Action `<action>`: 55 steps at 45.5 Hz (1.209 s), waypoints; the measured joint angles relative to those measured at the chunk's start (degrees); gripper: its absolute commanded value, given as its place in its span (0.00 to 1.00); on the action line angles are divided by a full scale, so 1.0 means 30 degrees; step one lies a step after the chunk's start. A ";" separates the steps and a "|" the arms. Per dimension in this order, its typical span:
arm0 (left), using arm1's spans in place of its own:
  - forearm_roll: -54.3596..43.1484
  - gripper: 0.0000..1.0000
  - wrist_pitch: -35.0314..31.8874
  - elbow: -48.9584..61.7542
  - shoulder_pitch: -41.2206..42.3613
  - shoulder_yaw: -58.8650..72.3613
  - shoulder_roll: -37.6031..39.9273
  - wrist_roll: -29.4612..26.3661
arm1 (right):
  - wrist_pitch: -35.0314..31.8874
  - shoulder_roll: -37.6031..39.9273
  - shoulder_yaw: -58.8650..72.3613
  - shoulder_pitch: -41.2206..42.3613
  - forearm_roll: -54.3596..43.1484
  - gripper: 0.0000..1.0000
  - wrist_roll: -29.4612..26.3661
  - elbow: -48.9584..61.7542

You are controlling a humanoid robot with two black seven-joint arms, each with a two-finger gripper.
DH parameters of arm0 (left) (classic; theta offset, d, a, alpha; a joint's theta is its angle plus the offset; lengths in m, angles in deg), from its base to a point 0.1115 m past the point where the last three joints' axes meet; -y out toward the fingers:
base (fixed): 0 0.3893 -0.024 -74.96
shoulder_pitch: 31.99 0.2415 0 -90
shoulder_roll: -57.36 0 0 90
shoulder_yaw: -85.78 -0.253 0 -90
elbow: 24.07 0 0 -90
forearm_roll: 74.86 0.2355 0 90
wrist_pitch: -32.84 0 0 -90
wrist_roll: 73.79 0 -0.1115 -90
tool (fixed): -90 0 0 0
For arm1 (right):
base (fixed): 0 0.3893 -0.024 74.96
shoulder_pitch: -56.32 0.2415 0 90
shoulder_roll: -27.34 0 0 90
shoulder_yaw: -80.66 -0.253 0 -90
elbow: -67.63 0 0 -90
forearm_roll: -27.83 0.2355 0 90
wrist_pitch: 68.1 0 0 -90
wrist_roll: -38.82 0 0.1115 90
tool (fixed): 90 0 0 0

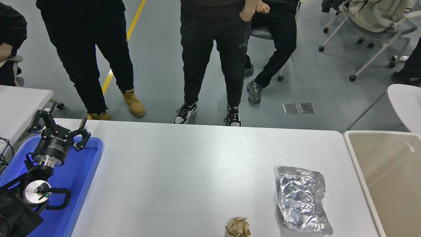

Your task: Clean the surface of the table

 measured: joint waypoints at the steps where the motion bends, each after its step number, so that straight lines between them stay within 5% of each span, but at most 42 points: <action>1: 0.0000 1.00 0.0000 0.0000 0.0000 0.0000 0.0000 0.0000 | -0.0042 0.0026 -0.0072 0.0011 -0.0035 0.99 0.0228 -0.0142; 31: 0.0000 1.00 0.0000 0.0000 0.0000 0.0000 0.0000 0.0000 | -0.0704 -0.1550 -0.4977 -0.1898 -0.3818 0.99 0.5984 -0.4531; 55: 0.0000 1.00 0.0000 0.0000 0.0000 0.0000 -0.0001 0.0000 | -0.0707 -0.4128 -0.5759 -0.5694 -0.5950 0.99 0.7216 -0.5596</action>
